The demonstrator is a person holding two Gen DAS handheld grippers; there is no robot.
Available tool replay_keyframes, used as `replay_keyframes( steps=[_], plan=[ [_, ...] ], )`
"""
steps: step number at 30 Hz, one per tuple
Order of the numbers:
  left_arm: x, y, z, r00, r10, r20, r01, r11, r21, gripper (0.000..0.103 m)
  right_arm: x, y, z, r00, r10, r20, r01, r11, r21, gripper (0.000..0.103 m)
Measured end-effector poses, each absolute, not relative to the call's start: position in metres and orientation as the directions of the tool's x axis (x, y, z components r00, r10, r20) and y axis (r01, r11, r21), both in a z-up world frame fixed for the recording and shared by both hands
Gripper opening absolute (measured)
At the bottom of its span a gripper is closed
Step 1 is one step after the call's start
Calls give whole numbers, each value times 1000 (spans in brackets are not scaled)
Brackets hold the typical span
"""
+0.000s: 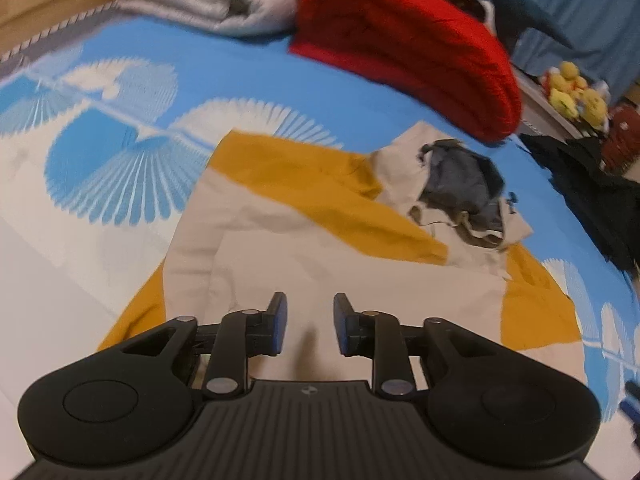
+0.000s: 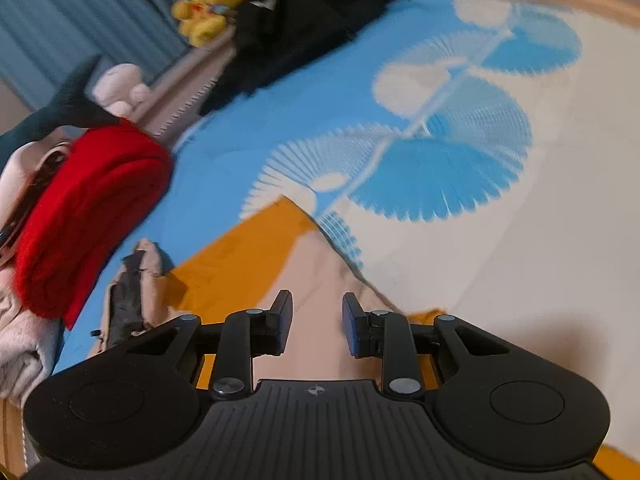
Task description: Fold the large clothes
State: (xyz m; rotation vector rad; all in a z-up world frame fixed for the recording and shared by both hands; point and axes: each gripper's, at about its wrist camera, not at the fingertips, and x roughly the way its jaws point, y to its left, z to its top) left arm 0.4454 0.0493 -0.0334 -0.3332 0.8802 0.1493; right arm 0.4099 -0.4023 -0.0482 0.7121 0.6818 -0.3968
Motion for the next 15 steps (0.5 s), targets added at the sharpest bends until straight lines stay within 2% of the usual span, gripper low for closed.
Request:
replay_keyframes(
  steps=[9,15],
  plan=[
    [426,24,-16,670,1,-742,-181,970,-162,30,381,-388,-4,804,-144,-576,375,875,305,33],
    [416,6,-6,715,5,-700,-106,989,-102,30,369,-390,4,813,-125,-569,319,913,255,33]
  ],
)
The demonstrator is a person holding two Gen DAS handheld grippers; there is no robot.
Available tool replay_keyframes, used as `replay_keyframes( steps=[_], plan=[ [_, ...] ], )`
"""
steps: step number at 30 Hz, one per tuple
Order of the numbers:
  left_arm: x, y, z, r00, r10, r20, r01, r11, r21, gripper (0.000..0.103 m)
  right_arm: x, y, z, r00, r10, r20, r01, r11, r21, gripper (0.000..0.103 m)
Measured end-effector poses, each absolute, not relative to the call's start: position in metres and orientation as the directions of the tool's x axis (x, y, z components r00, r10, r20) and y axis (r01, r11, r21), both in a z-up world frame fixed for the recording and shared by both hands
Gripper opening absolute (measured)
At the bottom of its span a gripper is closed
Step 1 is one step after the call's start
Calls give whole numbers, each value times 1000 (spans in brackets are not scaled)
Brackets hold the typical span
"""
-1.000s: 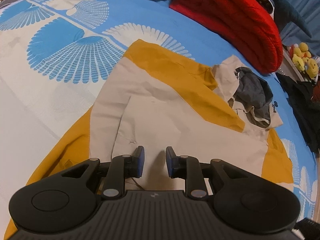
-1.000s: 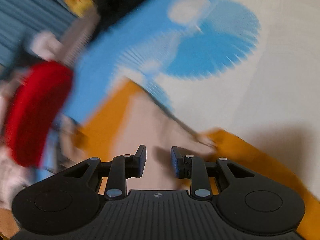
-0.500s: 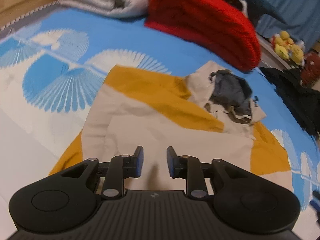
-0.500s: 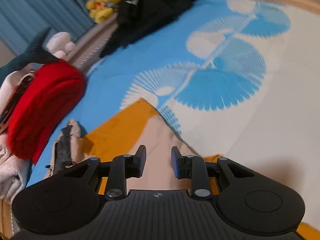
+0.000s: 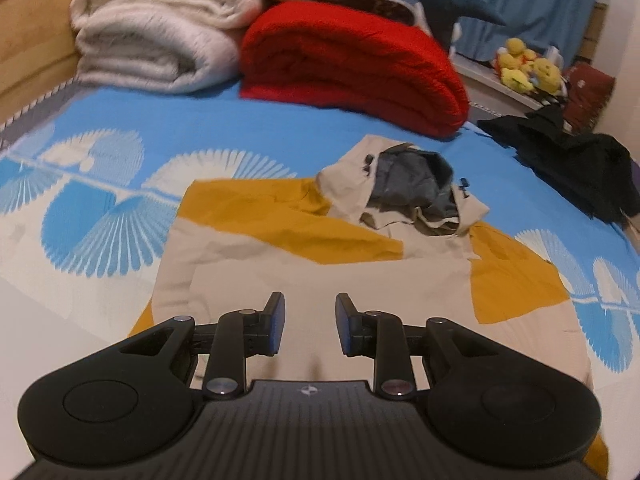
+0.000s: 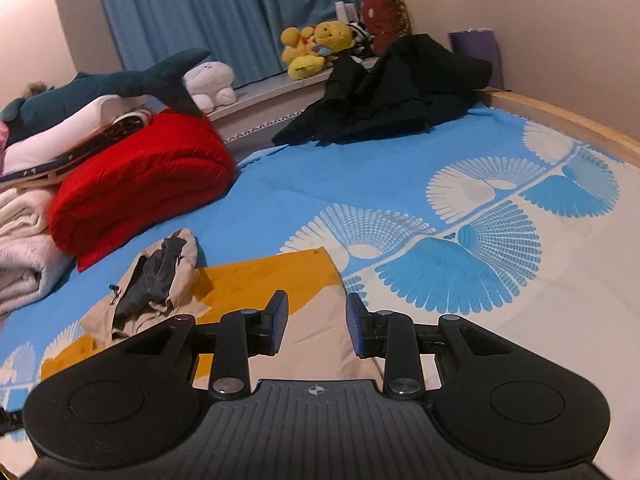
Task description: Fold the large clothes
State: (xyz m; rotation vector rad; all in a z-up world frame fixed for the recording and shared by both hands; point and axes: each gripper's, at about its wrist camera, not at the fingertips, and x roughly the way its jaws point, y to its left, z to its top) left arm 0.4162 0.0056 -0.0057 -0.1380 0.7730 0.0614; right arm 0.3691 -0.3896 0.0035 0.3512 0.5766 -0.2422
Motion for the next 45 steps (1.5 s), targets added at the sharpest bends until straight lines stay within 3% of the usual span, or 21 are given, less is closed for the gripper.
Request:
replay_keyframes(
  steps=[5,8,10,15,22,24,29,36,37,40,42,45],
  plan=[
    [410,-11,7,758,-11,-652,-28,998,-49,30,370,-390,7,807,-85,-585,275,930,244,33],
    [417,-12,14,733,-73,-676,-31,990,-141,30,377,-392,6,794,-63,-605,258,936,241,33],
    [431,-22,19,726,-65,-685,-26,992,-122,30,383,-396,4,778,-58,-626,263,934,241,33],
    [505,-46,22,717,-18,-697,-46,996,-72,30,391,-404,-2,748,-85,-658,288,935,207,33],
    [637,-73,-13,688,65,-723,-50,998,42,30,401,-411,-12,713,-115,-691,312,935,167,33],
    [672,-79,-25,680,53,-731,-37,999,38,37,404,-410,-14,709,-116,-695,315,934,165,33],
    [746,-96,-54,679,66,-731,-35,998,58,67,411,-407,-18,702,-114,-703,312,937,159,33],
    [811,-112,-97,659,186,-729,-82,981,176,68,419,-409,-22,688,-111,-717,305,941,147,33],
    [817,-112,-102,656,200,-728,-82,977,194,59,419,-409,-23,686,-112,-719,301,943,140,33],
    [822,-110,-109,654,207,-728,-48,971,234,7,421,-408,-25,680,-136,-721,296,950,100,33],
    [812,-110,-100,686,202,-699,-23,966,257,6,423,-410,-28,663,-140,-735,314,944,104,33],
    [770,-108,-66,775,78,-627,76,974,214,4,424,-410,-26,675,-98,-731,304,940,155,33]
  ],
)
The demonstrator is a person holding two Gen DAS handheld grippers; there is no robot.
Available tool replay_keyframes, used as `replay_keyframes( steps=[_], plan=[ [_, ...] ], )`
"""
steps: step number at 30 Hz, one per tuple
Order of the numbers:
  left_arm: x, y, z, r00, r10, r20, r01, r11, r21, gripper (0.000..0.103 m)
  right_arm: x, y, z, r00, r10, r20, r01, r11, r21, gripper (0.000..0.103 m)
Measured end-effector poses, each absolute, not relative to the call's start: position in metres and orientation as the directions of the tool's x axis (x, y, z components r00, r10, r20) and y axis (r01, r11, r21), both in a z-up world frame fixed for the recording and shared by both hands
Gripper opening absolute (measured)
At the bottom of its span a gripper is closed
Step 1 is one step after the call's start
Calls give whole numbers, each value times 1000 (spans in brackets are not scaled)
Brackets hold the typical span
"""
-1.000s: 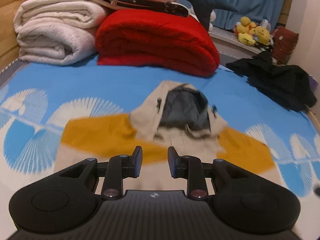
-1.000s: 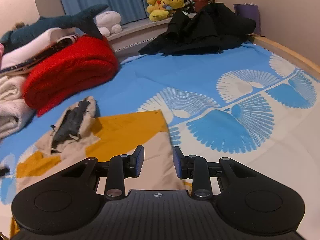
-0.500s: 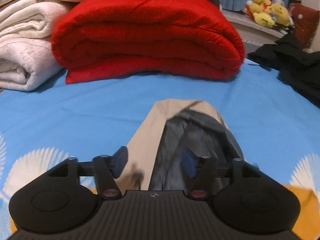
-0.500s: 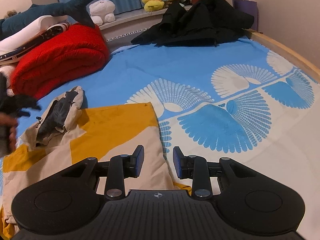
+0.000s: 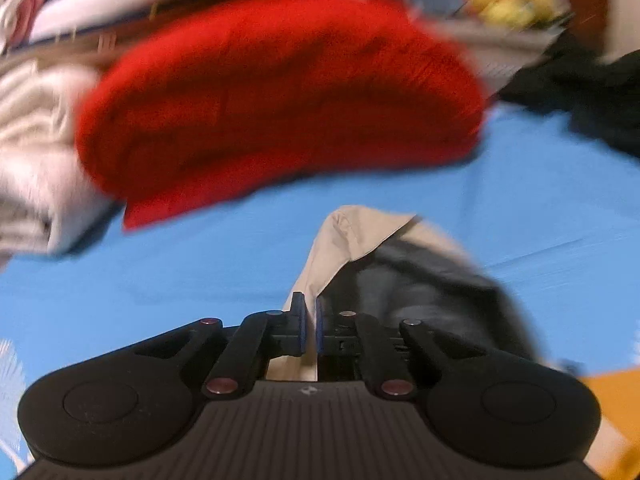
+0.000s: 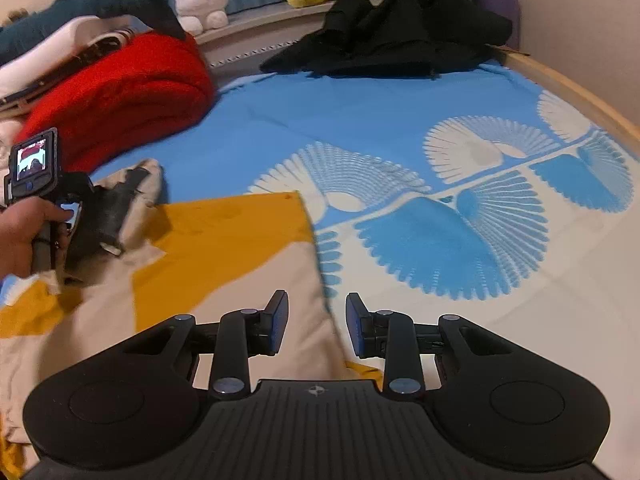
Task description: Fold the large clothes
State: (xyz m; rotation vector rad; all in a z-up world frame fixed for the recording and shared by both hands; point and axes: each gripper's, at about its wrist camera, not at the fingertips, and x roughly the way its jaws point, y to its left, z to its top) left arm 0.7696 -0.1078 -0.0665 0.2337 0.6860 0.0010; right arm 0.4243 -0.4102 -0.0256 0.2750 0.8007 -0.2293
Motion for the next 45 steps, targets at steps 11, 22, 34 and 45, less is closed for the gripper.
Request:
replay_keyframes(
  steps=[11,22,34,45],
  plan=[
    [451,-11,-43,713,-121,-691,321,932,167,8,415,-412,-12,728,-66,-683,318,914,251,33],
    [450,56,-51,629,-134,-766,-169,938,-303,23,418,-389,-13,758,92,-645,229,889,396,33],
    [470,53,-95,537,-337,-773,-247,814,-526,54,443,-347,-67,597,366,-714,231,774,589,33],
    [470,42,-102,540,-375,-754,-215,805,-554,0,449,-318,-91,503,410,-761,239,780,578,27]
  ],
)
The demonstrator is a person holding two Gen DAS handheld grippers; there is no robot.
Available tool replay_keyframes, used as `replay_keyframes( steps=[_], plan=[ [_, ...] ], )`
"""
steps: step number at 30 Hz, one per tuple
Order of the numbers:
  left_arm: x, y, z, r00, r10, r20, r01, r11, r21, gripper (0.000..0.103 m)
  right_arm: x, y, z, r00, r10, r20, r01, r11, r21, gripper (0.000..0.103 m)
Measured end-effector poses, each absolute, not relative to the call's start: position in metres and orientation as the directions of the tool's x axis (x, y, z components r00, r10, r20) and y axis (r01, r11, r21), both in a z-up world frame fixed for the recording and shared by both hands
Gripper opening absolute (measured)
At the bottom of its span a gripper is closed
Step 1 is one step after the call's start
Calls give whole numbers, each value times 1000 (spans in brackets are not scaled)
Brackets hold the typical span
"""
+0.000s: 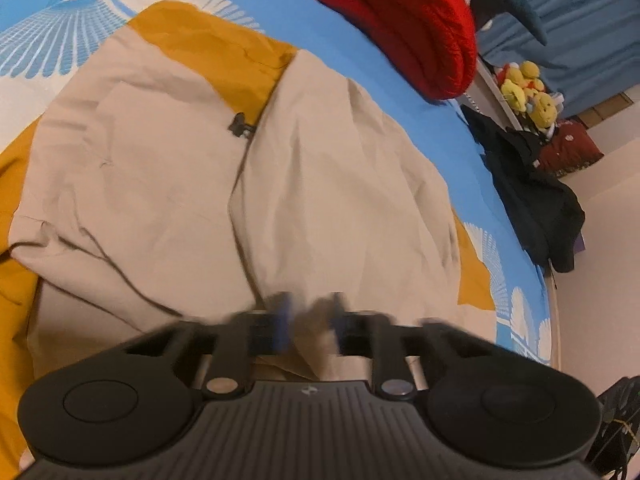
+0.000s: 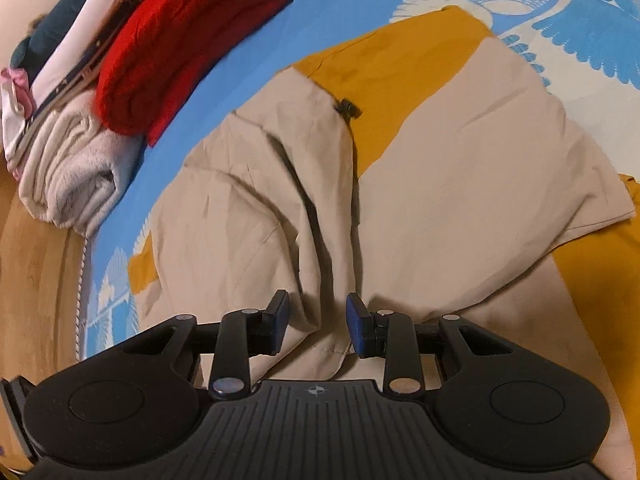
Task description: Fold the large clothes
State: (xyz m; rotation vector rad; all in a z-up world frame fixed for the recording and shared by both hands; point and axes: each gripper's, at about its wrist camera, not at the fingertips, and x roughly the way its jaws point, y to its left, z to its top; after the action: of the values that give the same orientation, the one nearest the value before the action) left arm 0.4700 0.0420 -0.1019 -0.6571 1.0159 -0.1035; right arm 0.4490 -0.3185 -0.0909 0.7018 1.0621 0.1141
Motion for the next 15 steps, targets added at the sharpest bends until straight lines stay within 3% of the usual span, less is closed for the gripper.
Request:
replay_keyframes(
  steps=[2,6,8,12,15],
  plan=[
    [466,41,-90,591,-350,-727,-189,816,-546,0,448,-314,-89,512,426,-746,214,777,592,2],
    [463,39,-72,644,-311,-699,-138,851,-506,0,445,-313,-72,579,505,-640,126,720,683,0],
    [463,34,-73,636,-287,-716,-135,872,-470,0,445,-314,-74,558,485,-673,148,740,656,0],
    [461,20,-76,617,-325,-717,-68,886,-459,1,446,-315,-96,451,340,-825,251,839,483,2],
    [460,6,-80,584,-381,-717,4,884,-467,5,442,-324,-97,458,333,-824,296,817,495,3]
  ],
)
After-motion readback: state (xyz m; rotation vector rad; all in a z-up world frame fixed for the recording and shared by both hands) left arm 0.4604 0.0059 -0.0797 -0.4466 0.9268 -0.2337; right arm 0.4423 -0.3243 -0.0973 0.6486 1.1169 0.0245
